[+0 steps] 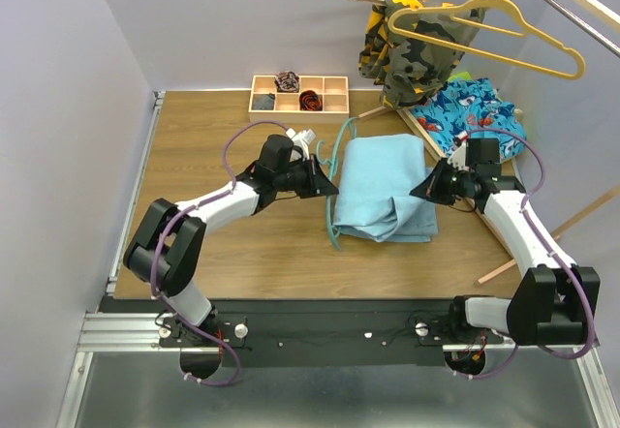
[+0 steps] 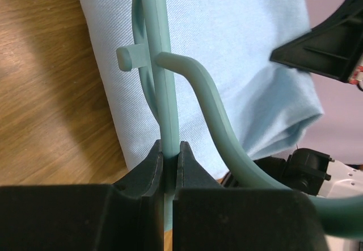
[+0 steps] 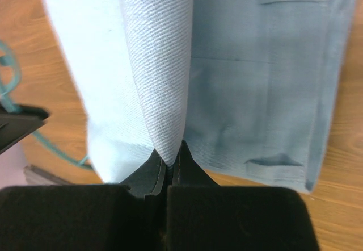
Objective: Place the trousers on the hanger
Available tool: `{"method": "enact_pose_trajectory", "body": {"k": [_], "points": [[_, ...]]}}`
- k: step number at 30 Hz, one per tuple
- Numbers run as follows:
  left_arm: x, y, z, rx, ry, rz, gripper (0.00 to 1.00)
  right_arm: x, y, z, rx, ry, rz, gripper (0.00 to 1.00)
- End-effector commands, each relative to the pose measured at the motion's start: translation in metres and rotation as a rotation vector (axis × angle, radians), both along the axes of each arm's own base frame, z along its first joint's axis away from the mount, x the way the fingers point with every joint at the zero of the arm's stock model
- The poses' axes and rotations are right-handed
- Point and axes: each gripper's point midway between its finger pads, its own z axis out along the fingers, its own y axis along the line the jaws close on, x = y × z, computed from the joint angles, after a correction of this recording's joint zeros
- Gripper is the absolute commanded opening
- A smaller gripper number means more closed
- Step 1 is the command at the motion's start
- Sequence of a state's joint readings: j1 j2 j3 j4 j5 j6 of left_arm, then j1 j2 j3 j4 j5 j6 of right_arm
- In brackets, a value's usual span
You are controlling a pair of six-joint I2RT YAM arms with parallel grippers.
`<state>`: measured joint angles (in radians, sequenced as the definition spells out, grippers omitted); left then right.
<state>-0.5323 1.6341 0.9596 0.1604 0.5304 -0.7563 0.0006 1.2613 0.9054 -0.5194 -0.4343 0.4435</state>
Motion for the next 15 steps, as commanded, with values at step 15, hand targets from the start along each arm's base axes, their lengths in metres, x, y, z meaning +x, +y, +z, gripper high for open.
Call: {"method": "enact_pose_trajectory", "body": {"k": [15], "points": [[-0.011,-0.019,0.125,-0.110,-0.168,-0.012,0.00,0.005,-0.082,-0.047,-0.363,0.131,-0.259,0.01]]}}
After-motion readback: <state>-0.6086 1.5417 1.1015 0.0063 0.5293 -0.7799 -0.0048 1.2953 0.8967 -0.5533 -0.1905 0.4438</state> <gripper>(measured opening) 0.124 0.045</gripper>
